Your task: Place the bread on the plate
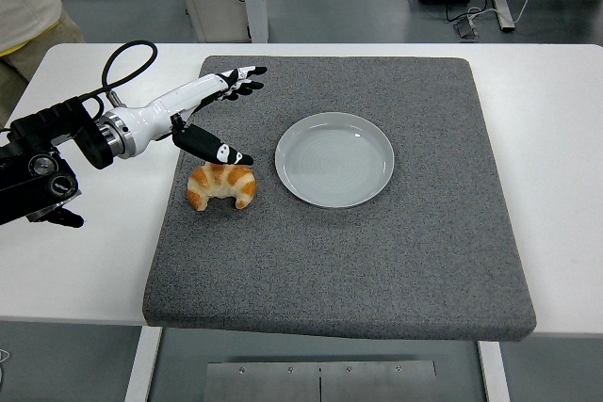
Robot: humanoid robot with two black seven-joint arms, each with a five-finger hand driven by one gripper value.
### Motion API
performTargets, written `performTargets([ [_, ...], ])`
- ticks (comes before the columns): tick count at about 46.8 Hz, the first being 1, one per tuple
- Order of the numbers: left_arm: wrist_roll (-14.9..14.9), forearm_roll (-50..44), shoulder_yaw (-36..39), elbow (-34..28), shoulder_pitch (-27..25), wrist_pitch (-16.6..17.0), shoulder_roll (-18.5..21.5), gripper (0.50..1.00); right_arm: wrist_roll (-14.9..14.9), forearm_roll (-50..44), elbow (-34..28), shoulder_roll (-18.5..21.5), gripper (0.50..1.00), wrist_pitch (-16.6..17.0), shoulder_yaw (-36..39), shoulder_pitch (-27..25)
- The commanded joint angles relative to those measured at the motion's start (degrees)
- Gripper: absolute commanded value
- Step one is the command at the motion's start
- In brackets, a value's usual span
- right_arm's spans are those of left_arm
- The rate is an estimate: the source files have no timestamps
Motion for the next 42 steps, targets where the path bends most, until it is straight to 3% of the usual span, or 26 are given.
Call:
performTargets([
  [1,-0.29,1.21,1.14,-0.51,0.02,0.1,1.0,0.966,0.01,0.0,0.0,0.0,1.0,0.0,-0.01,0.01],
  [9,-1.6,2.71,2.46,-0.96,0.11,0.27,1.7,0.961,0.01,0.0,0.0,0.0,1.0,0.09,-0.01,0.01],
  [30,-0.29,9.82,5.27,-1.13,1.77,1.94,1.97,0.958,0.01,0.0,0.0,0.0,1.0,0.0,-0.01,0.01],
  [42,-0.46,13.25,5.27,2.12,3.53,3.35,0.91,0.958,0.01,0.0,0.0,0.0,1.0,0.0,-0.01,0.01],
])
